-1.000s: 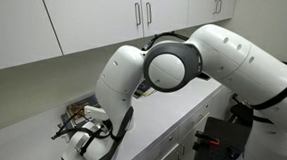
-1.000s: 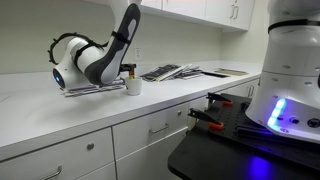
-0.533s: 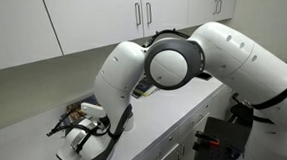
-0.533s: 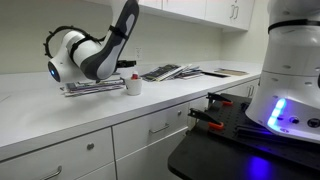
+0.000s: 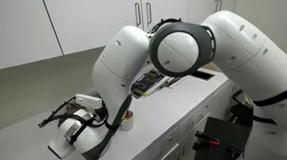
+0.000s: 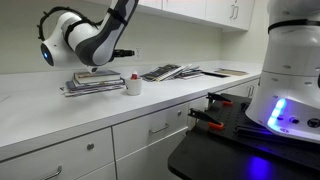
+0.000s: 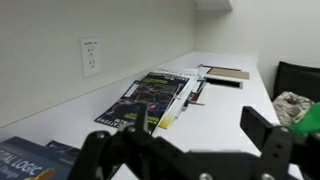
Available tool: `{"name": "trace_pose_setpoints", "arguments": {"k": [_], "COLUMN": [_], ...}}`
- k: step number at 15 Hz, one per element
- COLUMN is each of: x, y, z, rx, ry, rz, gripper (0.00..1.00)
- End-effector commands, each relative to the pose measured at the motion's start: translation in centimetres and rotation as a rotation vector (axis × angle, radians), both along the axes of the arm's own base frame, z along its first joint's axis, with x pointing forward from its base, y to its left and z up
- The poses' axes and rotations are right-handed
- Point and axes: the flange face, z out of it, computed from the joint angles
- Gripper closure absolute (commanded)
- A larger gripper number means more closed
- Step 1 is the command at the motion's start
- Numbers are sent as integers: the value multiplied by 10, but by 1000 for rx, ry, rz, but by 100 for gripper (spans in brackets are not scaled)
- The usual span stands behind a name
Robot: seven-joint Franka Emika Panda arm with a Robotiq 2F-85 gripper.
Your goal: Put the glue stick into the mug.
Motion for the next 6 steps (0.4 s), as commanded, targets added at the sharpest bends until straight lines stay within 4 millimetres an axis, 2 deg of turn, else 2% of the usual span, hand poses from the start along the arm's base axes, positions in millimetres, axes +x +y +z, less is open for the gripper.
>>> {"name": "trace_pose_setpoints", "arguments": {"k": [1,6], "x": [-12,-21], "y": [2,6], "z": [19,28], "rx": [8,15], "ry": [12,19], "rz": [12,30], "gripper": [0,0]}}
